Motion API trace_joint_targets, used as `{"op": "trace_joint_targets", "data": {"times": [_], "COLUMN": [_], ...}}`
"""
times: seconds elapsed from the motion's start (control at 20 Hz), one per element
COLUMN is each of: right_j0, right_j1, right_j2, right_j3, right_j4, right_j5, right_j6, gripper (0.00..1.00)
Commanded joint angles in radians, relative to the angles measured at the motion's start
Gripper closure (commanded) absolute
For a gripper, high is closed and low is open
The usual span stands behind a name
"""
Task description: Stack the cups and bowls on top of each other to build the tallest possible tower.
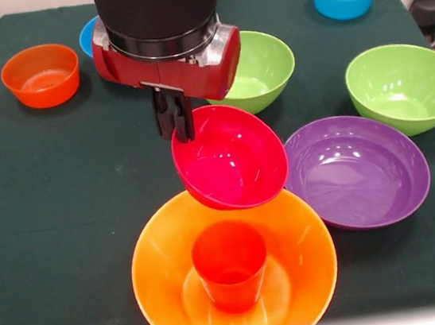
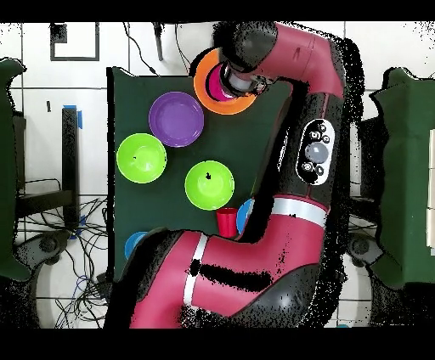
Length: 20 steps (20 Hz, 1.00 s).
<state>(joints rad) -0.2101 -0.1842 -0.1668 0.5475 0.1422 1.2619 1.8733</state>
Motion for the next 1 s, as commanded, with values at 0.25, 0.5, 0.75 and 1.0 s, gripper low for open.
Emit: {"op": "trace_joint_targets", "data": {"times": [0.25, 0.5, 0.75, 1.0], "right_j0": [-0.002, -0.003, 0.000, 0.005], "right_j1": [0.030, 0.057, 0.109, 0.105], "right_j2": [0.047, 0.035, 0.014, 0.006], "right_j3": [-0.029, -0.097, -0.192, -0.191], "right_j4": [-0.028, -0.025, -0.021, -0.006], "right_j5": [0.063, 0.110, 0.150, 0.168], "right_j6": [0.006, 0.005, 0.013, 0.018], "gripper": [1.00, 1.00, 1.00, 1.00]}}
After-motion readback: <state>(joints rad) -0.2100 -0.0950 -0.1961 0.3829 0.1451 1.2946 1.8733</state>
